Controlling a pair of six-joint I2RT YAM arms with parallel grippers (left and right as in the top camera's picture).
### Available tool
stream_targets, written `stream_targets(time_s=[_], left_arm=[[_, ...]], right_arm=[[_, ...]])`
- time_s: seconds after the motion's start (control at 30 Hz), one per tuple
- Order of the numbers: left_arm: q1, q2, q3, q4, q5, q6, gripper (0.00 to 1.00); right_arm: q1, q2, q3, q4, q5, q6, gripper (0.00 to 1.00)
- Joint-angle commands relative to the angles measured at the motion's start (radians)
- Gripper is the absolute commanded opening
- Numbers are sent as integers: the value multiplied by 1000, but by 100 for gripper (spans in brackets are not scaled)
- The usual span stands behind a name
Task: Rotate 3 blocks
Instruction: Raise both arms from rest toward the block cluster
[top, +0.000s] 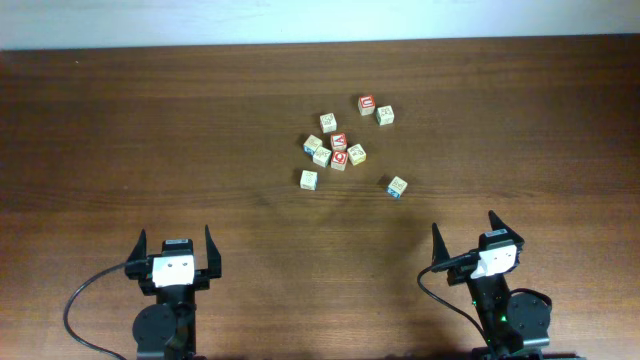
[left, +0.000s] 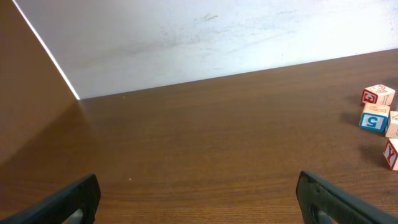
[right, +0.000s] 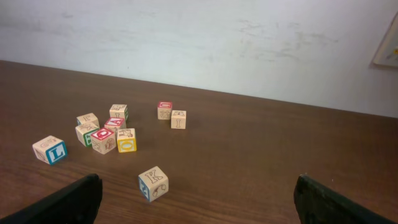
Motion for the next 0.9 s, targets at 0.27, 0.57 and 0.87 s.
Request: stream_targets(time_s=[0.27, 0.57, 0.87], left_arm=[[5, -8, -10, 3, 11, 16, 99], [5, -8, -10, 3, 11, 16, 99], [5, 215, 170, 37, 162, -18, 99]], right_arm=[[7, -5, -3, -10, 13, 5, 99], [7, -5, -3, -8, 12, 6, 99], [4, 99, 223, -43, 1, 7, 99]])
